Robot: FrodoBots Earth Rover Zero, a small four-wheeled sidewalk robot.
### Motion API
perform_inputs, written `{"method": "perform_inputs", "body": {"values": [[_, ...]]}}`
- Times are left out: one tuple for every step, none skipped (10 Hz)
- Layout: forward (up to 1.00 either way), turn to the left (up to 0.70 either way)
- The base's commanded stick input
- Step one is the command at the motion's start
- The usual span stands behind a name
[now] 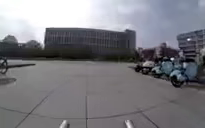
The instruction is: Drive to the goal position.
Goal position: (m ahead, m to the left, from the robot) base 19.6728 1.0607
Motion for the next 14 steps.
{"method": "perform_inputs", "body": {"values": [[1.00,0.00],[1.00,0.00],[1.00,0.00],[1.00,0.00],[1.00,0.00],[1.00,0.00],[1.00,0.00],[1.00,0.00],[1.00,0.00],[1.00,0.00],[1.00,0.00],[1.00,0.00],[1.00,0.00],[1.00,0.00]]}}
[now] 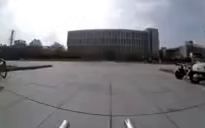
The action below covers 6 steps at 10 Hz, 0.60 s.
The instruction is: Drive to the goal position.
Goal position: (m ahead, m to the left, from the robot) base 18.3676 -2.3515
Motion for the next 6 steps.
{"method": "perform_inputs", "body": {"values": [[1.00,0.00],[1.00,0.00],[1.00,0.00],[1.00,0.00],[1.00,0.00],[1.00,0.00]]}}
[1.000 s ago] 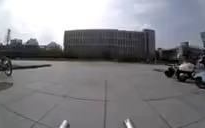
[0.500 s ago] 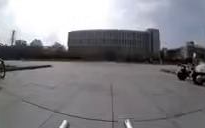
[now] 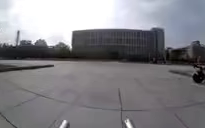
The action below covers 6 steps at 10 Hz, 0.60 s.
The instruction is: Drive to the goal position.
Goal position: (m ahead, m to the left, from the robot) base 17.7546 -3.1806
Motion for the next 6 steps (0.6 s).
{"method": "perform_inputs", "body": {"values": [[1.00,0.00],[1.00,0.00],[1.00,0.00],[1.00,0.00],[1.00,0.00],[1.00,0.00]]}}
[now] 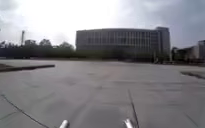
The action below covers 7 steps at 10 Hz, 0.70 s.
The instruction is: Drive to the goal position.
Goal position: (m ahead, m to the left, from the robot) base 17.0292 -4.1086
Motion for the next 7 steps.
{"method": "perform_inputs", "body": {"values": [[1.00,-0.03],[1.00,-0.18],[1.00,-0.39],[1.00,-0.40],[1.00,-0.40],[1.00,-0.40],[1.00,-0.40]]}}
